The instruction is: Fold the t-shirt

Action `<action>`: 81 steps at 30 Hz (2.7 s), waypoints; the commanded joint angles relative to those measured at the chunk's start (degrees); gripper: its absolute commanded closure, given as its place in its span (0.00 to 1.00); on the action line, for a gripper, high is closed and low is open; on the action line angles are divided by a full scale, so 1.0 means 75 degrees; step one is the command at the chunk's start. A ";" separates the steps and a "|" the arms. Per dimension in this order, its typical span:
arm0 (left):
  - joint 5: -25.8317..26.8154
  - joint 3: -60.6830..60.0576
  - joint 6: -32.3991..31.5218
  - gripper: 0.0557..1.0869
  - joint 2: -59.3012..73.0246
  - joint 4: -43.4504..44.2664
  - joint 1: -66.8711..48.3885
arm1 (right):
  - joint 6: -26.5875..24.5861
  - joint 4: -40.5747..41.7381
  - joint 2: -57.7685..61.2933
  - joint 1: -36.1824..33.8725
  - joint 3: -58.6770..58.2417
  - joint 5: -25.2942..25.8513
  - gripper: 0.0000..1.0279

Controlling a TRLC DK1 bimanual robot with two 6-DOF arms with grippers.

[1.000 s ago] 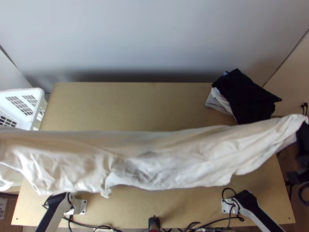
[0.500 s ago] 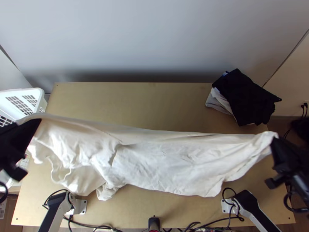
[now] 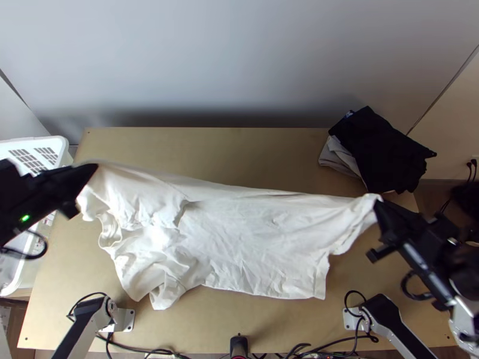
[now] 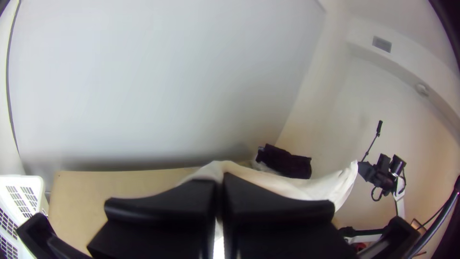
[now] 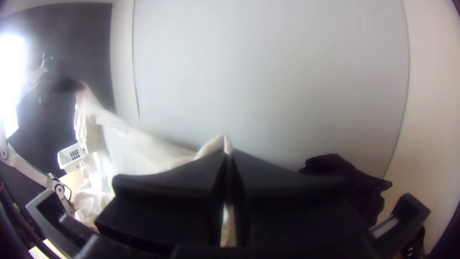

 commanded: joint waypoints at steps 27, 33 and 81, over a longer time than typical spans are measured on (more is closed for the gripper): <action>-0.1949 -0.1966 0.0217 0.97 0.4522 0.4058 -0.2111 | -0.0023 0.4793 0.5138 -0.1278 -0.1700 -0.0470 0.98; -0.1973 -0.1427 0.0451 0.97 0.5717 0.4140 -0.1982 | -0.0047 0.5321 0.6345 -0.1629 -0.1254 -0.0728 0.98; -0.2629 0.3131 0.1283 0.97 1.0569 0.3484 -0.1842 | -0.0410 0.5953 1.1642 -0.2660 0.2484 -0.1009 0.97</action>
